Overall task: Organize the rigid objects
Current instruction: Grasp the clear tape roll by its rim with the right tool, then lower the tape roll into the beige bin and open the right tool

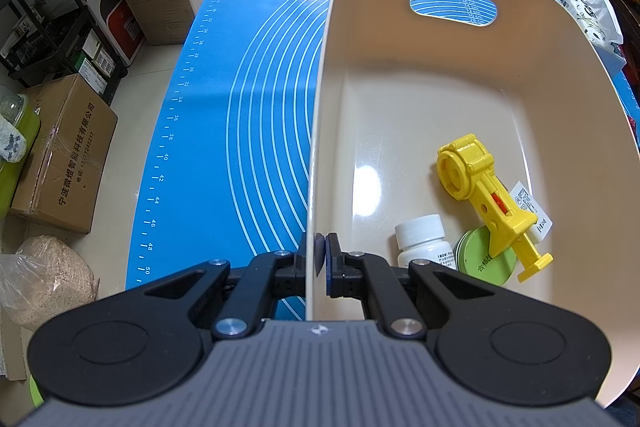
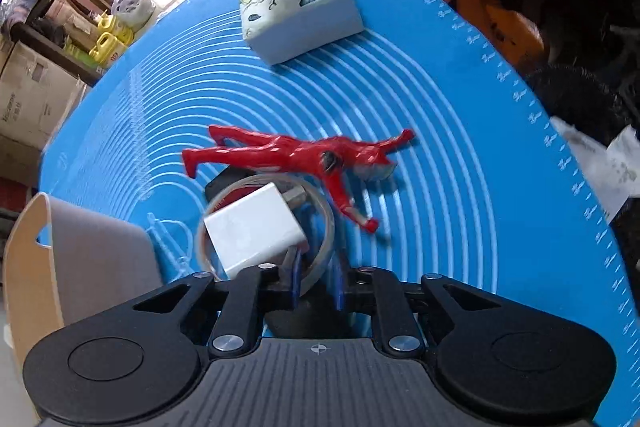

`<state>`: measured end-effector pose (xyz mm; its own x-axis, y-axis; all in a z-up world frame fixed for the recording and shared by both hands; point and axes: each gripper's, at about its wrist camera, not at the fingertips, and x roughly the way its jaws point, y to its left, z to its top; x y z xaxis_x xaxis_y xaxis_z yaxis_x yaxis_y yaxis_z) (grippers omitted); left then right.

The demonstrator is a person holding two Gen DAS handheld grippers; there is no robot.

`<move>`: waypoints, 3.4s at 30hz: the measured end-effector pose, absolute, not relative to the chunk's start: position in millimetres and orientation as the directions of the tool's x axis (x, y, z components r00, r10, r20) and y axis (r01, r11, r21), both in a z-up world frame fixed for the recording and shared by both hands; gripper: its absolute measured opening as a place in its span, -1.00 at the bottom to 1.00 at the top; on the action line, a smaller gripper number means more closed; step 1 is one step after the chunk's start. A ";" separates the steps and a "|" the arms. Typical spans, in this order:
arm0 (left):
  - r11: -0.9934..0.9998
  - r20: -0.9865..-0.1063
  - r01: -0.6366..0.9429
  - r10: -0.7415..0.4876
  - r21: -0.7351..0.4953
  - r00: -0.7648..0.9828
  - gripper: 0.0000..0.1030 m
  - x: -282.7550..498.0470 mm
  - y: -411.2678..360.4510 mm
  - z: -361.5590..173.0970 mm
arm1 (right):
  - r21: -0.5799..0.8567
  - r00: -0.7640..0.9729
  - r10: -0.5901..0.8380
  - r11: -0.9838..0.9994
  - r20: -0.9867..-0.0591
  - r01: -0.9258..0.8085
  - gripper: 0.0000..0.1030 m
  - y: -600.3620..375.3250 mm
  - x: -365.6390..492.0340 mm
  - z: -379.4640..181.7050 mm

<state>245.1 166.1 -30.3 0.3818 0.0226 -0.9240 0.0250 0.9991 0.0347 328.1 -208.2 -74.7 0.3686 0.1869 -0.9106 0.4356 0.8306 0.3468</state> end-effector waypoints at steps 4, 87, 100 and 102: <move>0.999 -0.924 0.026 0.024 0.037 0.382 -0.86 245.1 166.1 -30.2 | 0.352 0.343 0.201 0.810 -0.918 0.468 -0.64 -220.3 326.1 -87.2; 0.998 -0.924 0.027 0.037 0.051 0.381 -0.83 245.4 164.8 -32.3 | 0.320 0.552 0.360 0.932 -0.752 -0.171 -0.71 -18.2 295.2 -0.4; 0.998 -0.924 0.029 0.040 0.055 0.381 -0.83 247.4 162.8 -34.1 | 0.219 0.495 0.306 0.949 -0.813 -0.227 -0.70 18.6 294.6 -25.3; 0.998 -0.924 0.029 0.040 0.055 0.381 -0.83 247.6 162.5 -34.1 | 0.237 0.478 0.320 0.944 -0.818 -0.228 -0.67 18.5 293.6 -27.1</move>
<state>247.6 162.5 -34.1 0.3812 0.0401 -0.9236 0.0290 0.9980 0.0553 293.6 18.5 -27.1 0.4784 0.3204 -0.8176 -0.2278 0.9445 0.2368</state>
